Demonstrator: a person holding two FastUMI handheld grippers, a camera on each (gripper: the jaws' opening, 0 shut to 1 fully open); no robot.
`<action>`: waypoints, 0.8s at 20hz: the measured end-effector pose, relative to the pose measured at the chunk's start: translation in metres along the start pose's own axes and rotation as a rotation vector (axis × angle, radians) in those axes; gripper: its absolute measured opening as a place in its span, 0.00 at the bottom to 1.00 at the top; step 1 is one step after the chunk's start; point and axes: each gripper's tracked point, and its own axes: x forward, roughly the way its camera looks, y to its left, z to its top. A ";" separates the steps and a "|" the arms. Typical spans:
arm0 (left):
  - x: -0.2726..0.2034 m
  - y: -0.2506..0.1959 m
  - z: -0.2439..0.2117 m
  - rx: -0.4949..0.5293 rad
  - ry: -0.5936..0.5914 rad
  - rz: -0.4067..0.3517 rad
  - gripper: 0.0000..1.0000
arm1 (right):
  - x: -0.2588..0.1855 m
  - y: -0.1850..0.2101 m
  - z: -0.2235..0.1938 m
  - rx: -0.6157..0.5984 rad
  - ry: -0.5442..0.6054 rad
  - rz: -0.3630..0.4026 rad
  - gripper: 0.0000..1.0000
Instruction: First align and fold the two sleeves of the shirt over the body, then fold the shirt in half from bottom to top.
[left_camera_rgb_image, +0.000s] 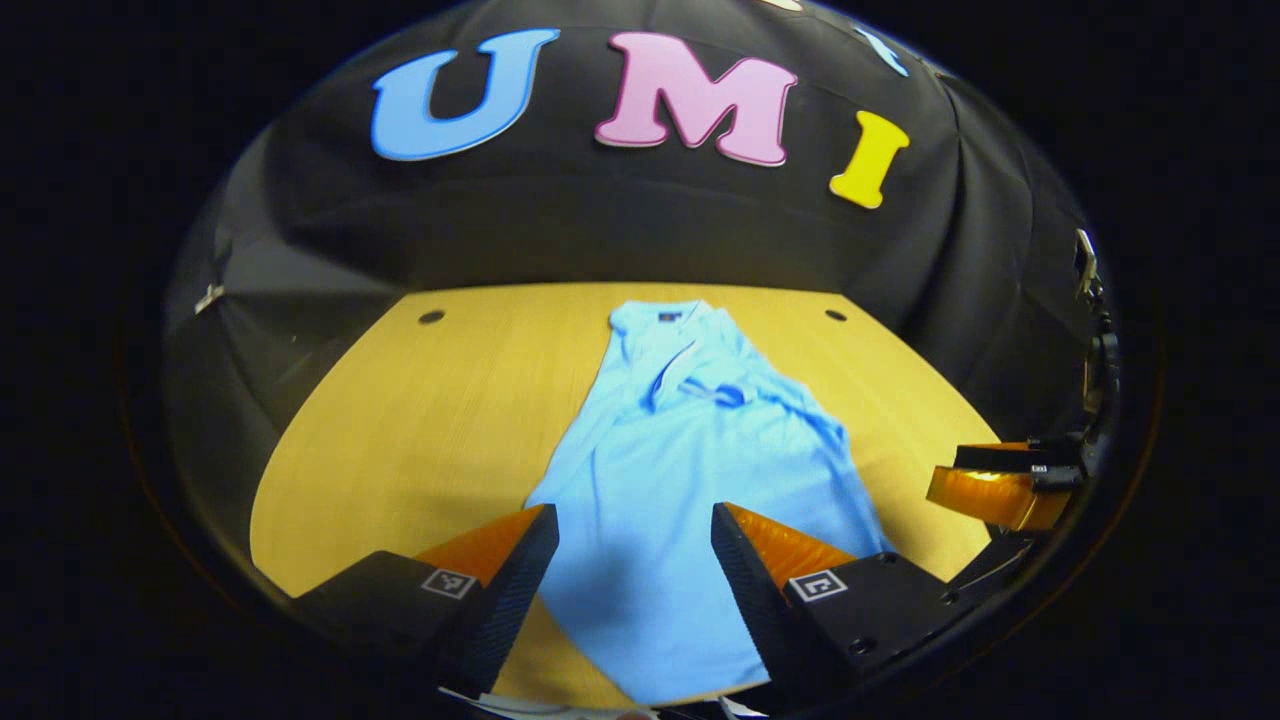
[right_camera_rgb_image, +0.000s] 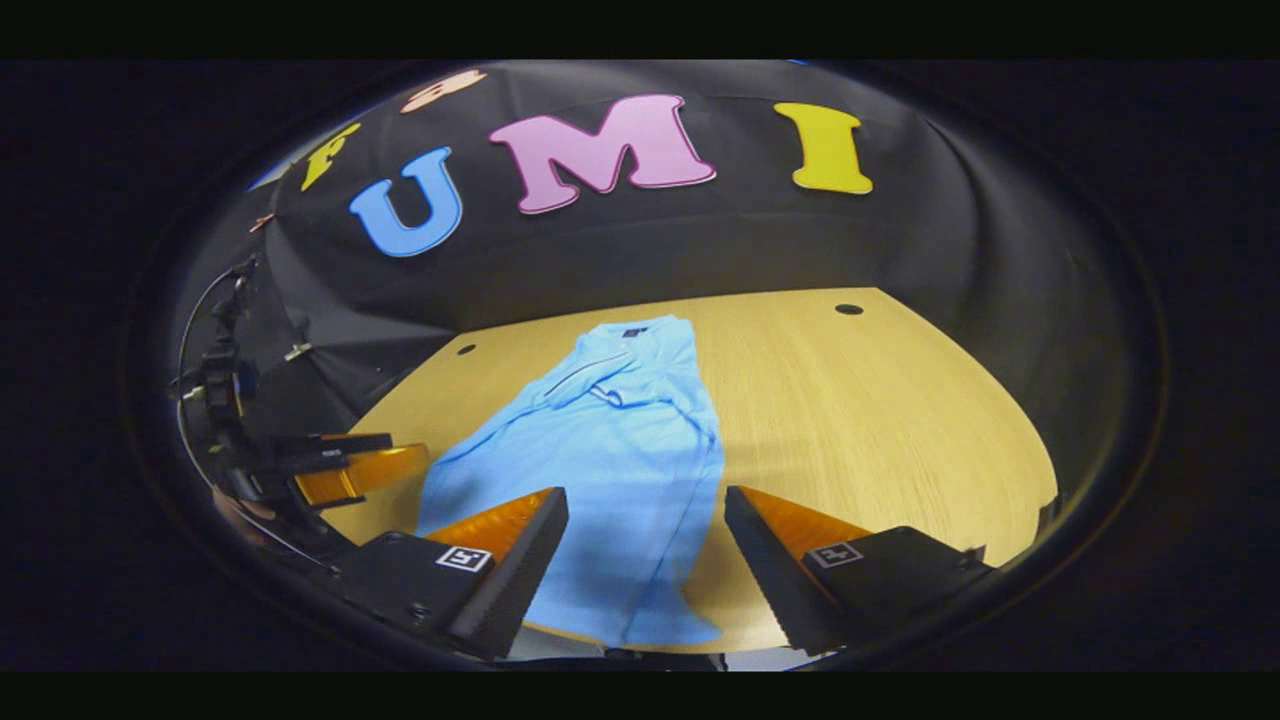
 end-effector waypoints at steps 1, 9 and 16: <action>-0.011 0.001 -0.024 -0.022 0.025 0.006 0.98 | -0.005 0.005 -0.014 -0.009 0.018 0.000 0.98; -0.010 0.011 -0.120 0.012 0.160 0.064 0.98 | 0.003 -0.005 -0.097 -0.032 0.126 -0.121 0.98; -0.002 0.002 -0.122 0.079 0.176 0.049 0.85 | 0.012 -0.009 -0.118 -0.103 0.181 -0.173 0.99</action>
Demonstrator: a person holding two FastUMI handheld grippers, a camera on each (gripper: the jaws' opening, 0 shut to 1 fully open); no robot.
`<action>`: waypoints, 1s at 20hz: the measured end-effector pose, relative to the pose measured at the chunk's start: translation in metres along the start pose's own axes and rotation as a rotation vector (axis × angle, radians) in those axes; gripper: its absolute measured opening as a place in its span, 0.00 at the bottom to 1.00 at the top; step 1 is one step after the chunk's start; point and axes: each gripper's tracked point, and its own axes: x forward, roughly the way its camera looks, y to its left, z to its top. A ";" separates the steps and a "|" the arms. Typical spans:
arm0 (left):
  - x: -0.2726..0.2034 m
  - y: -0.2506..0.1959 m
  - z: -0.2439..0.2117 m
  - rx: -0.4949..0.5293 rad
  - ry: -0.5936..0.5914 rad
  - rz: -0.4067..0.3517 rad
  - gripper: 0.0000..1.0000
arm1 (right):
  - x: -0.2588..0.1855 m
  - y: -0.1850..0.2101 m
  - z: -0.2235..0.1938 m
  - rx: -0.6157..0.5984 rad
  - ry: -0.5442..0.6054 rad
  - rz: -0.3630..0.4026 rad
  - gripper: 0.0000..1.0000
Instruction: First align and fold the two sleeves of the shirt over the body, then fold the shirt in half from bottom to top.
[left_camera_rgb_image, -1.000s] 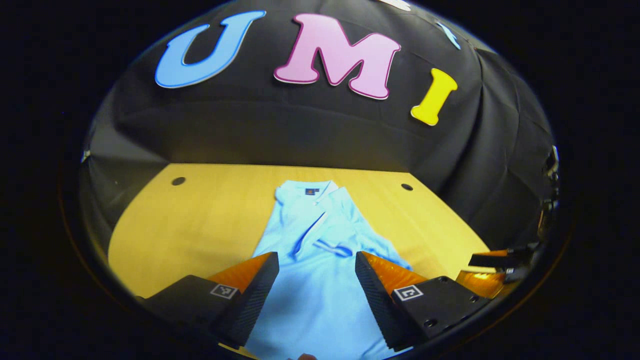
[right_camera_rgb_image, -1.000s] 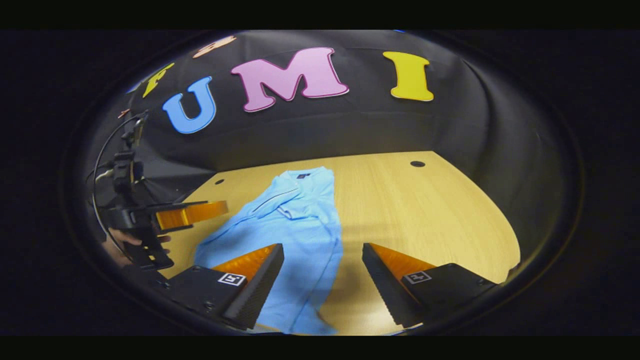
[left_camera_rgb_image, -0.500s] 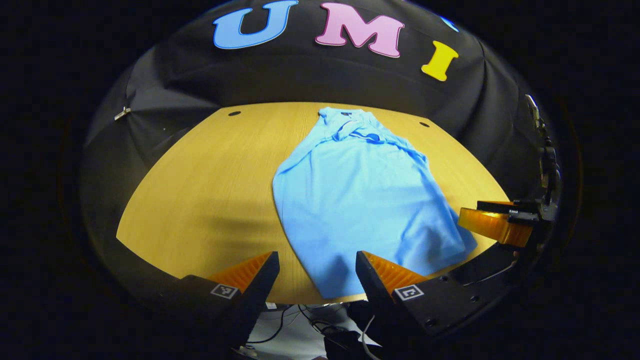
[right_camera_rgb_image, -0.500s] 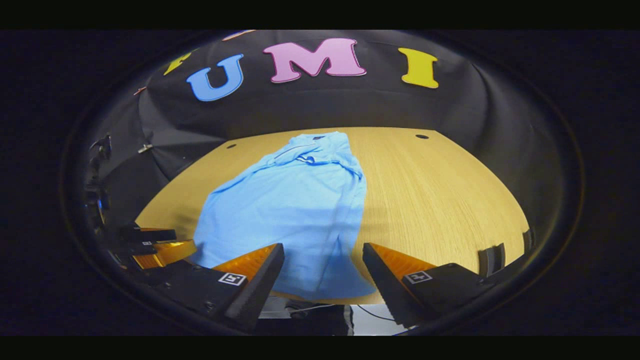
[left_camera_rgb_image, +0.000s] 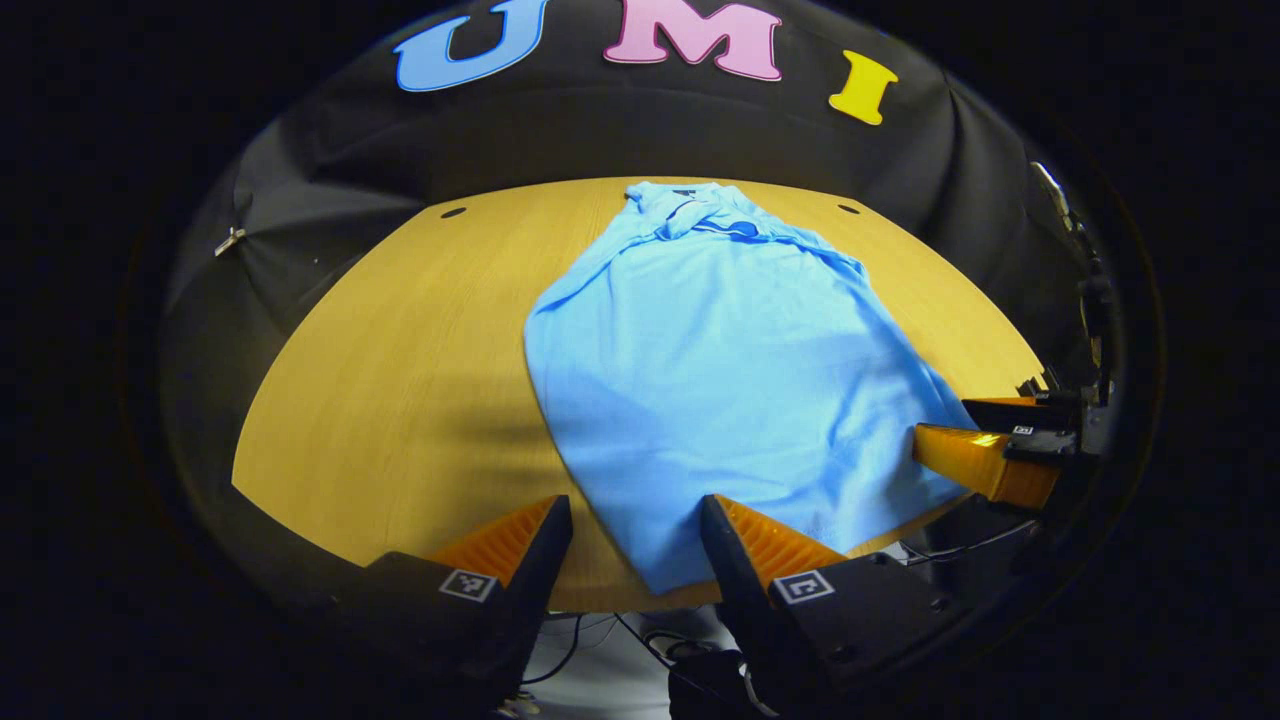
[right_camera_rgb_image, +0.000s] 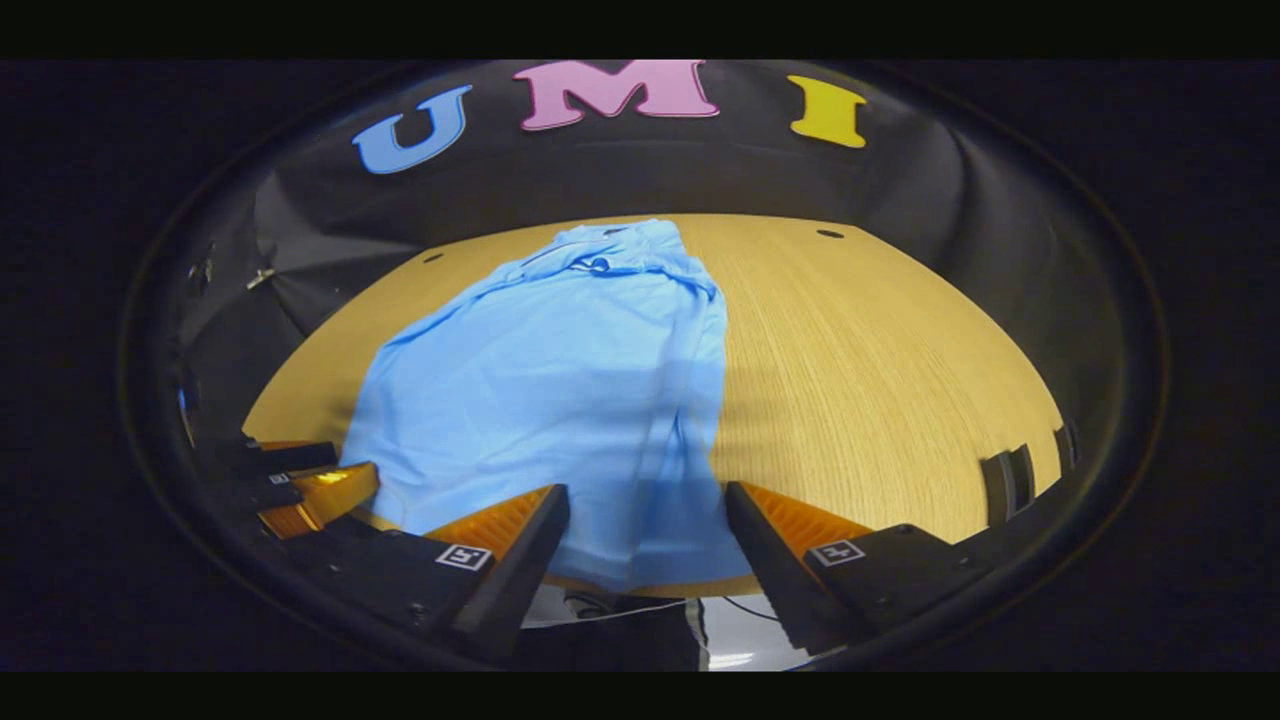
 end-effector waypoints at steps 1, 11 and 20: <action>0.000 -0.004 0.000 0.003 0.004 -0.005 0.81 | -0.002 0.003 0.003 -0.014 -0.021 0.010 0.90; 0.003 -0.028 0.006 -0.098 0.041 -0.088 0.07 | 0.003 0.014 0.001 0.090 0.111 0.153 0.06; -0.008 -0.028 0.032 -0.137 0.043 -0.138 0.06 | -0.008 0.016 0.033 0.010 0.112 0.203 0.00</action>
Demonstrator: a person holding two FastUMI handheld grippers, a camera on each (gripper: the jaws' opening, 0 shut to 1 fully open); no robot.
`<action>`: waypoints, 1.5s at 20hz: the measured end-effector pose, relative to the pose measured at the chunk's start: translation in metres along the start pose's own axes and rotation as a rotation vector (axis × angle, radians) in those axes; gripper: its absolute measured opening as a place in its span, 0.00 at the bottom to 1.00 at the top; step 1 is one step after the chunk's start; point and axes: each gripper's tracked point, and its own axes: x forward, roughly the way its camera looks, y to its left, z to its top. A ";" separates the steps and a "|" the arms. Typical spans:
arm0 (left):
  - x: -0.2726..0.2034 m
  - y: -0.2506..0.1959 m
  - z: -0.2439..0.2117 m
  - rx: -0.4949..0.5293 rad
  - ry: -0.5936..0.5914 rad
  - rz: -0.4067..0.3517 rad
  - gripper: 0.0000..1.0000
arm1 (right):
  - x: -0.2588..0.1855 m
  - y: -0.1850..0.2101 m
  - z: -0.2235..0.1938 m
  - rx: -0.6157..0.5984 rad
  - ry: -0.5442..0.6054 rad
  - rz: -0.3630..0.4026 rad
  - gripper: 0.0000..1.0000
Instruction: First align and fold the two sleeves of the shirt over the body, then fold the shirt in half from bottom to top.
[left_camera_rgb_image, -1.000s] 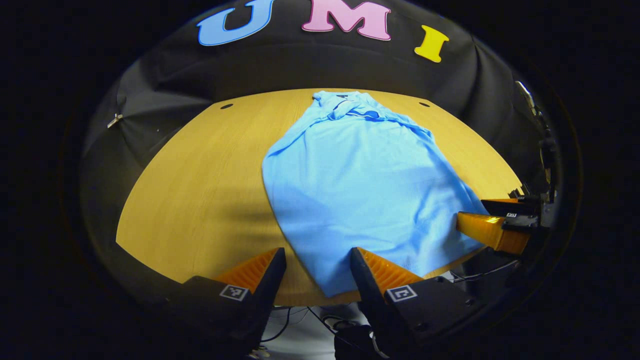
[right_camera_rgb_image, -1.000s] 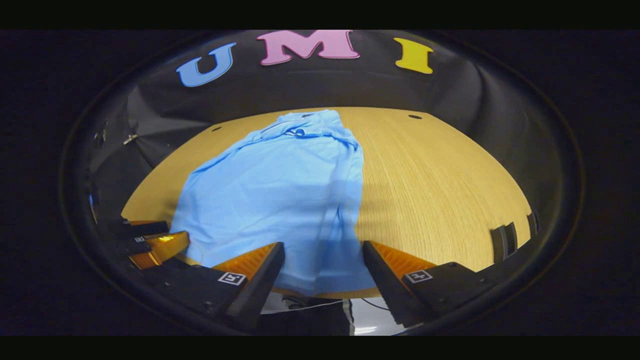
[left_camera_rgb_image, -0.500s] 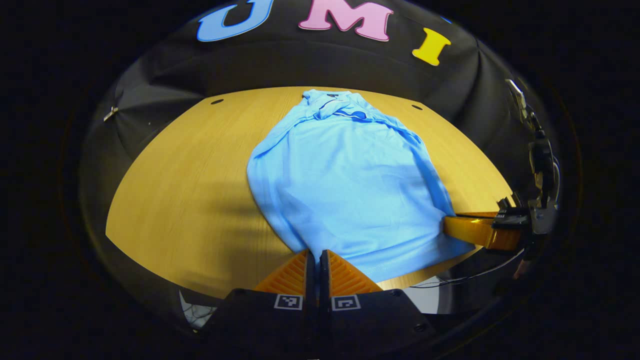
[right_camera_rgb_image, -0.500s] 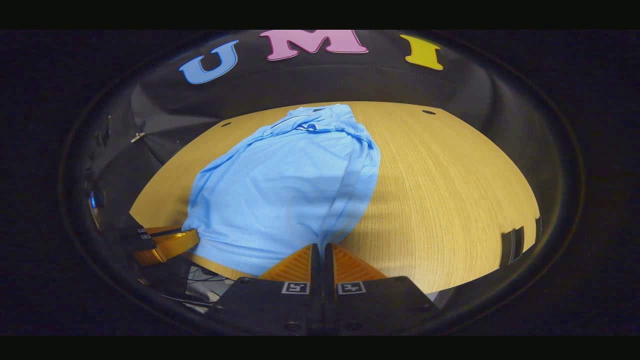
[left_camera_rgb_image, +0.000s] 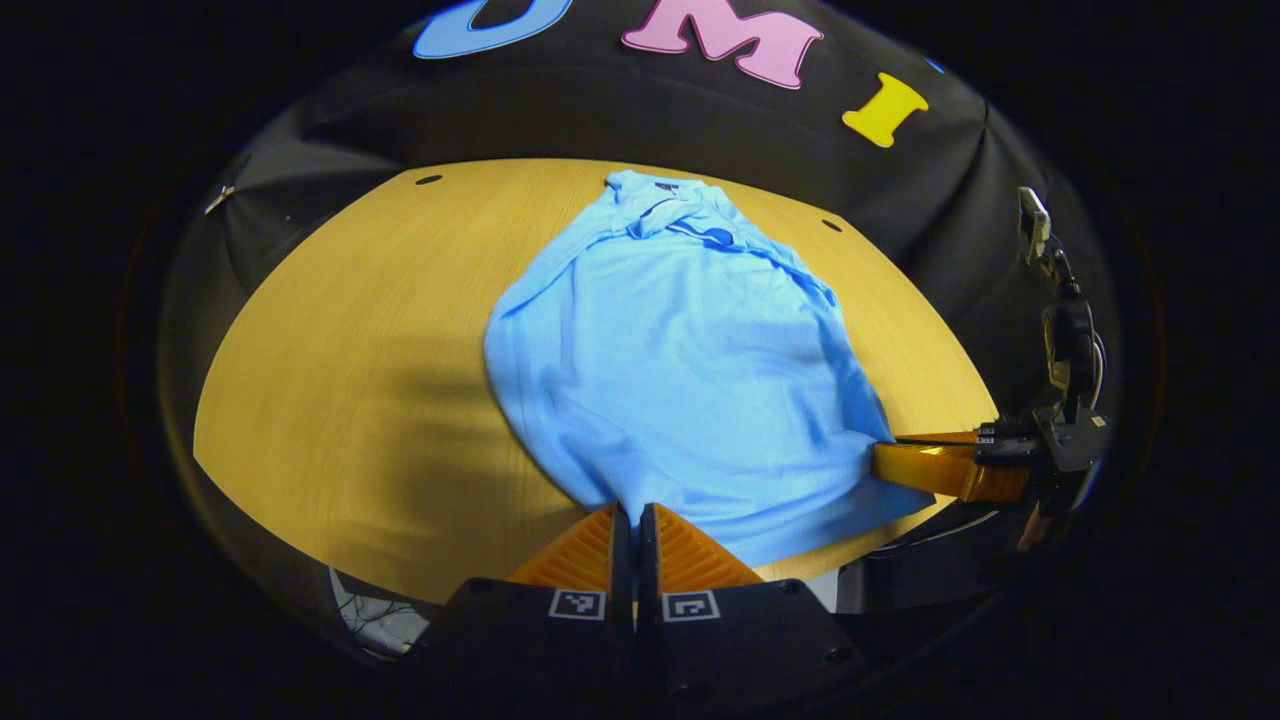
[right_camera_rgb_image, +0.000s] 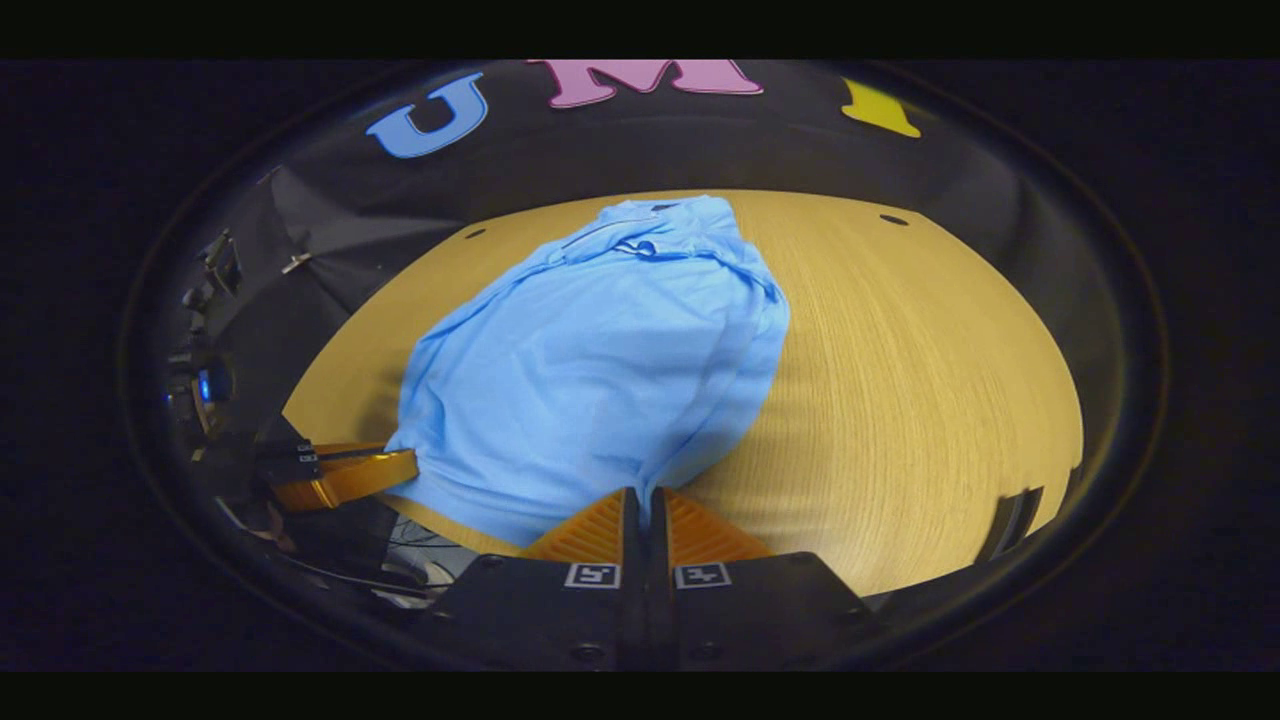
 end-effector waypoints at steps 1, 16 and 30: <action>-0.005 -0.001 0.009 -0.003 -0.015 0.000 0.06 | -0.004 -0.001 0.012 -0.002 -0.020 0.001 0.00; -0.026 -0.010 0.238 0.003 -0.242 -0.036 0.06 | 0.003 -0.010 0.231 0.023 -0.268 0.022 0.05; 0.108 0.012 0.417 0.028 -0.323 -0.007 0.06 | 0.117 -0.053 0.421 0.004 -0.410 0.002 0.05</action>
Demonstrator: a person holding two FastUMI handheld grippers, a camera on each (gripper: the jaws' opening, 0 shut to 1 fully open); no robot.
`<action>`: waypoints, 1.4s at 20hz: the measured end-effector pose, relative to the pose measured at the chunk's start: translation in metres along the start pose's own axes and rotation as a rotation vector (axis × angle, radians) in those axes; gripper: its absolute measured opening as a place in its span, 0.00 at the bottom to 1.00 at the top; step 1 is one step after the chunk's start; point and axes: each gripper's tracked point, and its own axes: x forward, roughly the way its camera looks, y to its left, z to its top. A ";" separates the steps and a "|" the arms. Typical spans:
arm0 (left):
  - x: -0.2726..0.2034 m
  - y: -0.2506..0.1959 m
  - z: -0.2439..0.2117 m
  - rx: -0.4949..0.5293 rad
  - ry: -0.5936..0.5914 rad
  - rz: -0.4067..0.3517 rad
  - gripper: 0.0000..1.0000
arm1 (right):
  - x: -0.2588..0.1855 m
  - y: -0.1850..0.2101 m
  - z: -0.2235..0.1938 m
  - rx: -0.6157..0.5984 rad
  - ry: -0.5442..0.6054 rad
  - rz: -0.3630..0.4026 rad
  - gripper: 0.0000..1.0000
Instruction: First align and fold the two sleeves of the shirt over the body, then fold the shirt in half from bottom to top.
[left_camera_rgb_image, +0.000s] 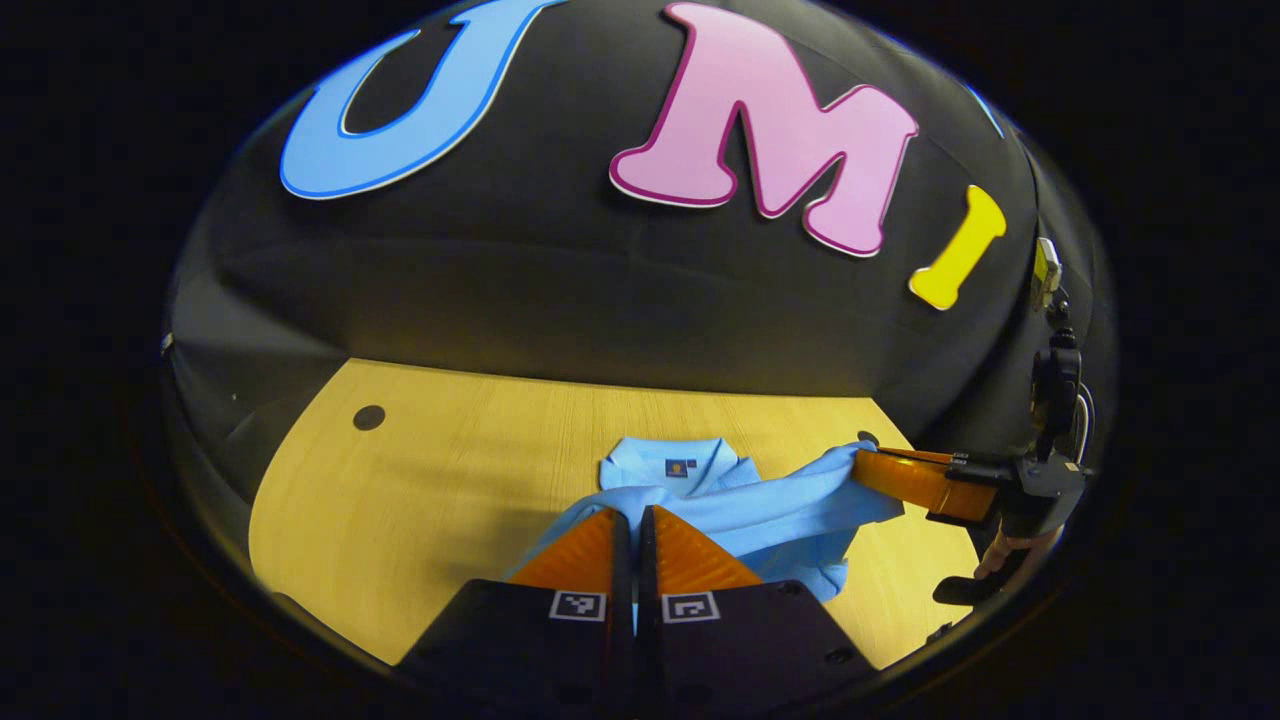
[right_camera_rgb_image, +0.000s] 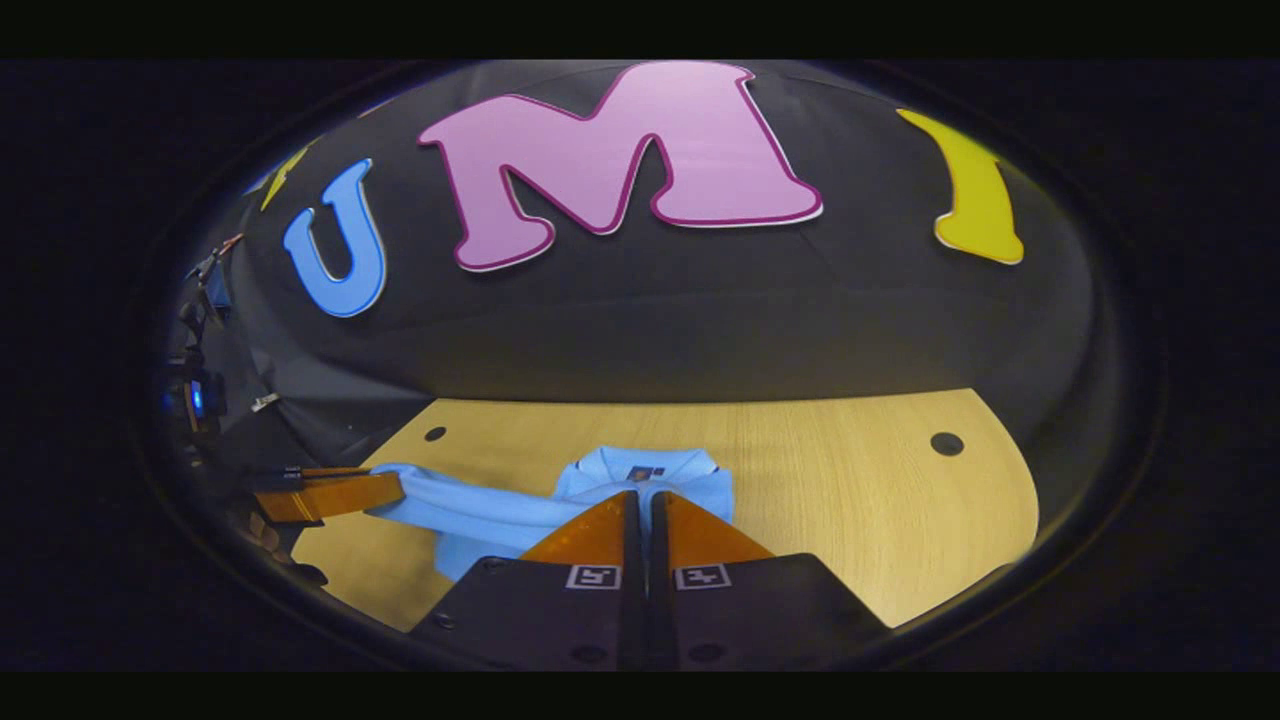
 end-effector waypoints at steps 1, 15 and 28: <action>0.018 0.006 0.003 0.007 -0.003 0.005 0.06 | 0.015 -0.003 0.004 0.001 -0.005 0.000 0.05; 0.181 0.039 -0.033 0.083 0.094 0.042 0.16 | 0.139 -0.072 -0.068 -0.068 0.117 -0.143 0.00; 0.041 0.027 0.026 0.168 -0.173 0.157 0.99 | 0.020 -0.063 -0.015 -0.056 -0.096 -0.179 1.00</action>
